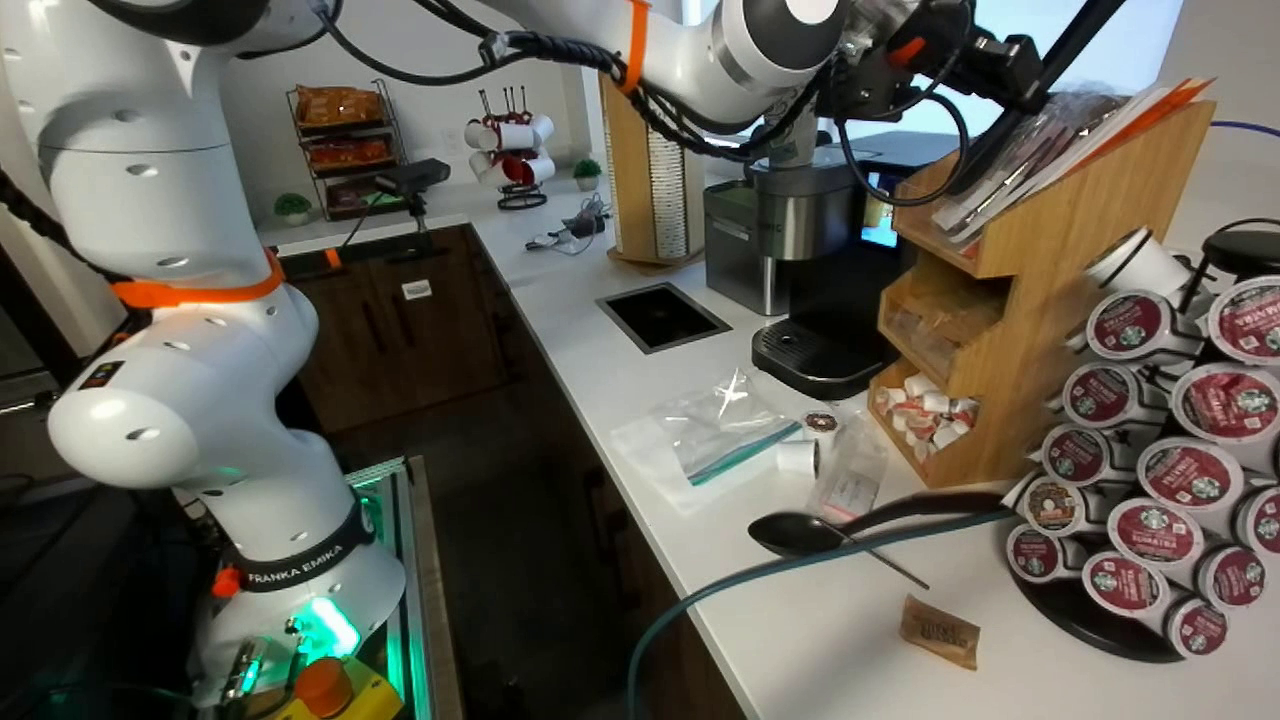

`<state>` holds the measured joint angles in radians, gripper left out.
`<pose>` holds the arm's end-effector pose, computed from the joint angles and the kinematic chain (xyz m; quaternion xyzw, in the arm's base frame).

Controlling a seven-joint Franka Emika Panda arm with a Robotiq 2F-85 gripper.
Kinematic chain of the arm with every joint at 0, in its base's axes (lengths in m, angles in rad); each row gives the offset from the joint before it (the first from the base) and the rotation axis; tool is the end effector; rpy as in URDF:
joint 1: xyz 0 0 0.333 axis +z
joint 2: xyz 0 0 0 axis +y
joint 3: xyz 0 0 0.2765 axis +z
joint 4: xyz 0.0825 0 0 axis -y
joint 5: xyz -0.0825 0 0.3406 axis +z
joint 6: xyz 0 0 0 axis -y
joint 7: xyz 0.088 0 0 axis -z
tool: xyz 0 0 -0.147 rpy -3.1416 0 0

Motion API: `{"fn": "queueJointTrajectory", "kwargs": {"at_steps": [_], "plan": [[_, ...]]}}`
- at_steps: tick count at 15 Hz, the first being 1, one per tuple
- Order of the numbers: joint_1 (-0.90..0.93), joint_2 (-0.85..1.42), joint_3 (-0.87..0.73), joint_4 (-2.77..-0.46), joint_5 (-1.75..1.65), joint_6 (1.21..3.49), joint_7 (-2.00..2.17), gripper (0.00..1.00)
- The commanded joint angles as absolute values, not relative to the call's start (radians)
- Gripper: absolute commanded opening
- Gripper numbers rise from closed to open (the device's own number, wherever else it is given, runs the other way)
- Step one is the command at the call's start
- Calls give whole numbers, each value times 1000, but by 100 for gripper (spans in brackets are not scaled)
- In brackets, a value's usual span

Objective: Put the tongs on the brown holder

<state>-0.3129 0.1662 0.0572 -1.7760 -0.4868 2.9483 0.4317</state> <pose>0.6286 -0.1387 0.5351 0.8627 -0.1151 0.4802 0.1090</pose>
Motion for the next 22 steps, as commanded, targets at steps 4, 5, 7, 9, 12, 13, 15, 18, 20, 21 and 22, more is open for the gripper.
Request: {"fn": "queueJointTrajectory", "kwargs": {"at_steps": [4, 5, 7, 9, 12, 13, 15, 18, 20, 21, 22], "plan": [[-302, 133, 45, -1821, -512, 2921, 470, 54], [-301, 133, 44, -1821, -517, 2919, 474, 60], [-298, 131, 37, -1819, -535, 2915, 492, 77], [-295, 129, 30, -1817, -559, 2911, 514, 91], [-289, 124, 13, -1811, -610, 2906, 569, 100], [-288, 121, 7, -1807, -626, 2910, 588, 100], [-291, 89, 16, -1806, -614, 2935, 589, 100], [-265, 11, -42, -1763, -805, 2882, 711, 99], [-291, -41, -37, -1743, -928, 2810, 800, 100], [-304, -73, -39, -1741, -974, 2771, 839, 100], [-314, -97, -42, -1731, -1020, 2730, 877, 100]]}}
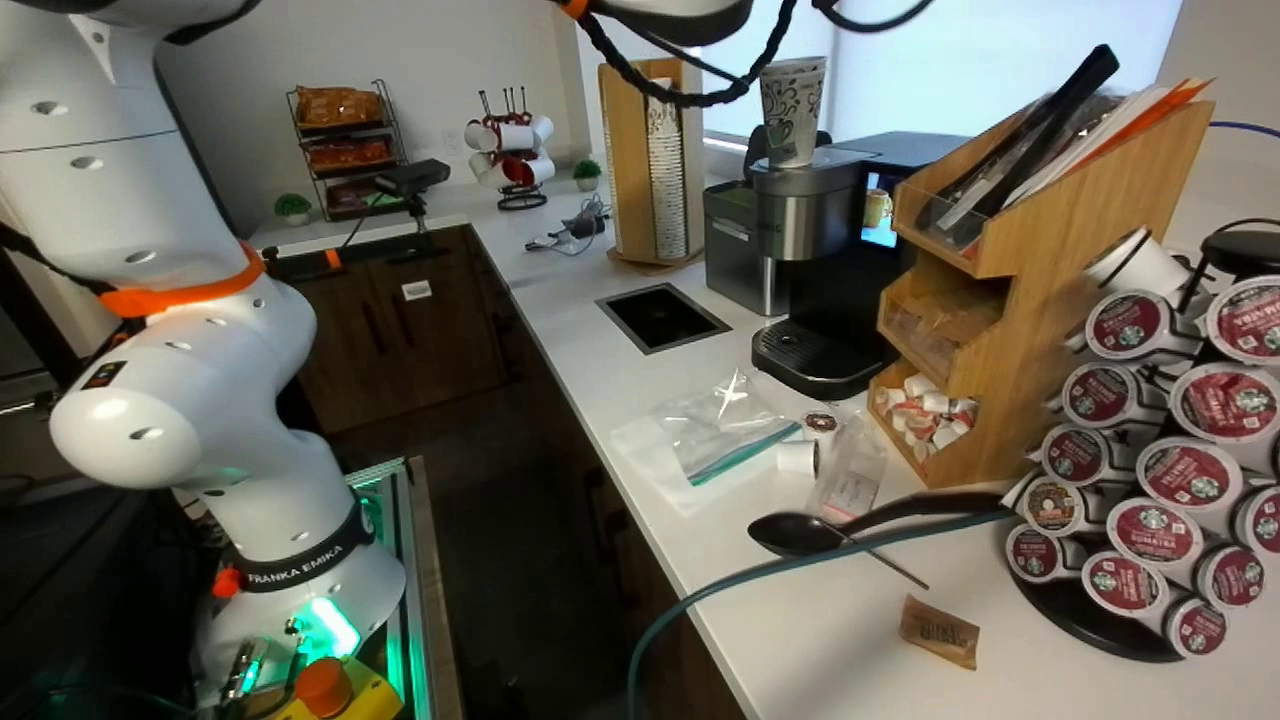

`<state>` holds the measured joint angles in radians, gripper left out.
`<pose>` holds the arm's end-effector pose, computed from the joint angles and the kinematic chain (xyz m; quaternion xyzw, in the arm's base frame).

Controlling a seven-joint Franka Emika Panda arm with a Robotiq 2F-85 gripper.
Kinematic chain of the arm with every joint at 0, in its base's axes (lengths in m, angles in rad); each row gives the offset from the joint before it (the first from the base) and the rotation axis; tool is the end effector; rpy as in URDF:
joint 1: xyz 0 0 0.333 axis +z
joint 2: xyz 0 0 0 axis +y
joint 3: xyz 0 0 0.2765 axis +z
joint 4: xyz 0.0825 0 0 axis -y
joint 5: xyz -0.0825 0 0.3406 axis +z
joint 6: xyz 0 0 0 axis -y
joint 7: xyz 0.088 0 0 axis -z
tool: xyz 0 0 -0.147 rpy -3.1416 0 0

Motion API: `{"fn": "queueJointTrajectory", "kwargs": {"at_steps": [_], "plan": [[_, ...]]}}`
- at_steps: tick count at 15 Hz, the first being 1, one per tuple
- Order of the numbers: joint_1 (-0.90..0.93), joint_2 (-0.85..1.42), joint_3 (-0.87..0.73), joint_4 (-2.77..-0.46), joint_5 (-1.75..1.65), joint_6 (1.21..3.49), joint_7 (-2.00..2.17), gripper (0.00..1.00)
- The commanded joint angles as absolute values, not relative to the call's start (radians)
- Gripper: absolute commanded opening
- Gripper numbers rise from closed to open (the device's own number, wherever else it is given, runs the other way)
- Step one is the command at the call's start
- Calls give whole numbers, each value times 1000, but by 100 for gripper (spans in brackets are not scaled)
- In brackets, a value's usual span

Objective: Put the tongs on the brown holder

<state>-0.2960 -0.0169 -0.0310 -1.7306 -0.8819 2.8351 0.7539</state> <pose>0.5735 -0.1624 0.6452 0.7988 -0.1574 0.5390 0.2160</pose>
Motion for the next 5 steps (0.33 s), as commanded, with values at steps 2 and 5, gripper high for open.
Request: {"fn": "queueJointTrajectory", "kwargs": {"at_steps": [2, 5], "plan": [[-336, -159, -38, -1735, -1109, 2646, 965, 100], [-336, -154, -46, -1710, -1100, 2641, 950, 100]]}}
